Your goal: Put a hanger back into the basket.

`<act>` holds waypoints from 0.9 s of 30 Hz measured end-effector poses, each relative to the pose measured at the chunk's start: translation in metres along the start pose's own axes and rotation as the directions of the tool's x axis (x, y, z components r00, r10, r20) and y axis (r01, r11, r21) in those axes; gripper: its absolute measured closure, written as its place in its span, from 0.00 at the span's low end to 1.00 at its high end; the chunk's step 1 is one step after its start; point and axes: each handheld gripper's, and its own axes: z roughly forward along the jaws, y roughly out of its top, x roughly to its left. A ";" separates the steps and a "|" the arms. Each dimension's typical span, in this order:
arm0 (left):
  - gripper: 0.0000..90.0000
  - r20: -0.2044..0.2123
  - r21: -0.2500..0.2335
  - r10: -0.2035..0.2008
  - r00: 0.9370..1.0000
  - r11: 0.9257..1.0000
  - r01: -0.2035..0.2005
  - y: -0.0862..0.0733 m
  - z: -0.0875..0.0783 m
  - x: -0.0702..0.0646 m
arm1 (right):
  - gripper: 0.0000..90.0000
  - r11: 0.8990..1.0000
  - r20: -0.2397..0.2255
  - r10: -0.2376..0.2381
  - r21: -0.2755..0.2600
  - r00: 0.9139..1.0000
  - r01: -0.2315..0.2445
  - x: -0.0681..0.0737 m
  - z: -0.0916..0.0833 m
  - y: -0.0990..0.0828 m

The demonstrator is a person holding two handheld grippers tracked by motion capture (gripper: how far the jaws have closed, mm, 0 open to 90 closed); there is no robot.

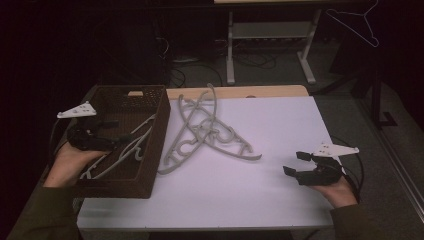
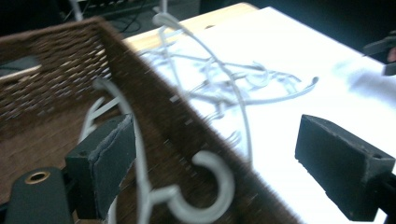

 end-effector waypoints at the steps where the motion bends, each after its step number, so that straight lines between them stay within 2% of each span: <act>1: 0.14 0.006 -0.003 0.006 1.000 1.000 -0.006 0.003 0.003 -0.005 | 0.24 1.000 0.000 0.000 0.000 1.000 0.000 0.000 0.000 0.000; 7: 0.14 0.058 -0.023 0.037 0.998 0.999 -0.036 0.020 0.027 -0.032 | 0.24 1.000 -0.006 -0.006 -0.007 1.000 0.006 0.002 -0.001 0.003; 8: 0.14 0.080 -0.023 0.046 0.996 0.999 -0.044 0.025 0.037 -0.041 | 0.24 1.000 -0.006 -0.009 -0.009 1.000 0.009 0.002 -0.001 0.003; 10: 0.14 0.102 -0.019 0.058 0.993 0.998 -0.056 0.029 0.047 -0.050 | 0.24 1.000 -0.010 -0.014 -0.008 1.000 0.014 0.002 0.000 0.004; 11: 0.14 0.102 -0.019 0.058 0.993 0.998 -0.056 0.029 0.047 -0.050 | 0.24 1.000 -0.012 -0.013 -0.006 1.000 0.012 0.002 0.001 0.004; 14: 0.15 0.123 -0.021 0.068 0.990 0.998 -0.066 0.035 0.063 -0.064 | 0.24 1.000 -0.017 -0.014 -0.010 1.000 0.013 0.001 0.001 0.004; 16: 0.15 0.127 -0.018 0.077 0.989 0.997 -0.076 0.038 0.074 -0.072 | 0.23 1.000 -0.019 -0.014 -0.011 1.000 0.014 0.001 0.002 0.004; 17: 0.15 0.127 -0.011 0.086 0.988 0.996 -0.085 0.040 0.086 -0.082 | 0.23 1.000 -0.021 -0.011 -0.009 1.000 0.011 0.001 0.002 0.005; 18: 0.15 0.127 -0.011 0.086 0.988 0.996 -0.085 0.040 0.086 -0.082 | 0.23 1.000 -0.021 -0.011 -0.009 1.000 0.011 0.001 0.002 0.005; 22: 0.17 0.121 0.001 0.084 0.989 0.996 -0.085 0.042 0.107 -0.095 | 0.23 1.000 -0.025 -0.014 -0.012 1.000 0.014 0.001 0.003 0.006; 23: 0.18 0.112 0.008 0.086 0.990 0.996 -0.088 0.041 0.117 -0.100 | 0.23 1.000 -0.026 -0.019 -0.012 0.999 0.019 0.001 0.003 0.006; 24: 0.18 0.112 0.008 0.086 0.990 0.996 -0.088 0.041 0.117 -0.100 | 0.23 1.000 -0.026 -0.019 -0.012 0.999 0.019 0.001 0.003 0.006; 27: 0.21 0.108 0.033 0.078 0.991 0.996 -0.082 0.036 0.134 -0.104 | 0.23 1.000 -0.026 -0.020 -0.012 0.999 0.020 0.001 0.003 0.006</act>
